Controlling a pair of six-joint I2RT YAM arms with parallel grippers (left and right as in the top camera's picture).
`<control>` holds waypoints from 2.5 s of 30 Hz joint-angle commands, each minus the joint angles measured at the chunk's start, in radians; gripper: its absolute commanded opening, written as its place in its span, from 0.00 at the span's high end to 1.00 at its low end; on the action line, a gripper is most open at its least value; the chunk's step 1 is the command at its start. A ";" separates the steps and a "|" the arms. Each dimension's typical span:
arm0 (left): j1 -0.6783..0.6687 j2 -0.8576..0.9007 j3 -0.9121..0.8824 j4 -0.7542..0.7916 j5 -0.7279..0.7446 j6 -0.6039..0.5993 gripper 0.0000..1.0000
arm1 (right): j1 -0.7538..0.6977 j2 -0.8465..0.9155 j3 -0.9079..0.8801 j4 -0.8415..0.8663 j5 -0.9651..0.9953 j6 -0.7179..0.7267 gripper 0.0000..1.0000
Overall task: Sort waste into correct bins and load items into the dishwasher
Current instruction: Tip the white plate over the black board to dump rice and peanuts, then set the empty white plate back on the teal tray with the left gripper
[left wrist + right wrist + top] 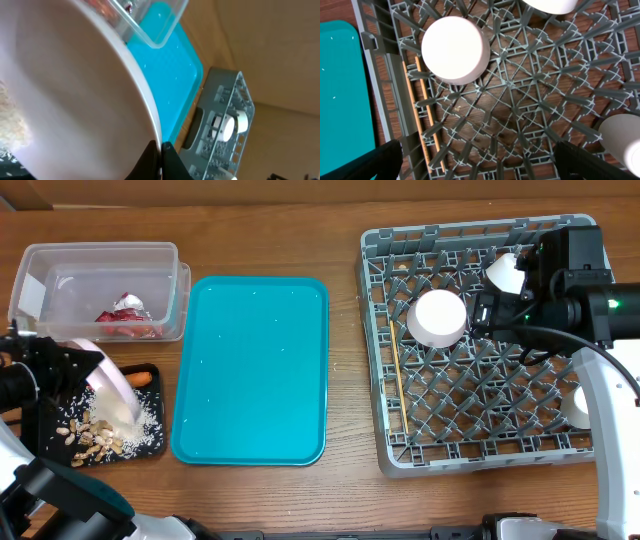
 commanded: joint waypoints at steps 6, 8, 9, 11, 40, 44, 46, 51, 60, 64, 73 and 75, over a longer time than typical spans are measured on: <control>0.011 -0.008 -0.006 0.017 0.096 0.034 0.96 | 0.000 -0.002 0.006 -0.007 0.006 -0.004 0.00; 0.012 -0.003 -0.006 0.014 0.087 0.010 0.96 | 0.000 -0.002 0.006 -0.009 0.006 -0.004 0.00; 0.013 -0.004 -0.006 0.039 0.080 0.041 0.96 | 0.000 -0.002 0.006 -0.010 0.006 -0.004 0.00; 0.014 0.002 -0.006 0.012 0.135 0.008 0.96 | 0.000 -0.002 0.006 -0.010 0.006 -0.004 0.00; -1.023 -0.022 -0.006 0.182 -0.663 -0.246 0.96 | 0.056 -0.001 0.006 0.132 -0.267 -0.053 0.00; -1.199 0.096 -0.006 0.215 -0.825 -0.401 0.95 | 0.120 0.023 0.006 0.132 -0.267 -0.053 0.00; -1.247 0.161 -0.006 0.228 -0.838 -0.416 0.94 | 0.140 0.038 0.006 0.132 -0.268 -0.052 0.01; -1.273 0.208 0.002 0.235 -0.808 -0.418 0.89 | 0.199 0.071 0.006 0.150 -0.267 -0.052 0.01; -1.098 0.095 0.314 -0.040 -0.811 -0.348 0.00 | 0.366 0.150 0.006 0.301 -0.264 -0.004 0.02; -0.851 -0.012 0.334 -0.075 -0.809 -0.380 0.00 | 0.480 0.241 0.006 0.364 -0.265 0.031 0.10; -0.550 -0.034 0.332 -0.087 -0.722 -0.408 0.00 | 0.674 0.483 0.006 0.489 -0.166 0.175 0.33; -0.550 -0.034 0.332 -0.087 -0.723 -0.387 0.00 | 0.683 0.526 0.006 0.502 -0.159 0.190 0.35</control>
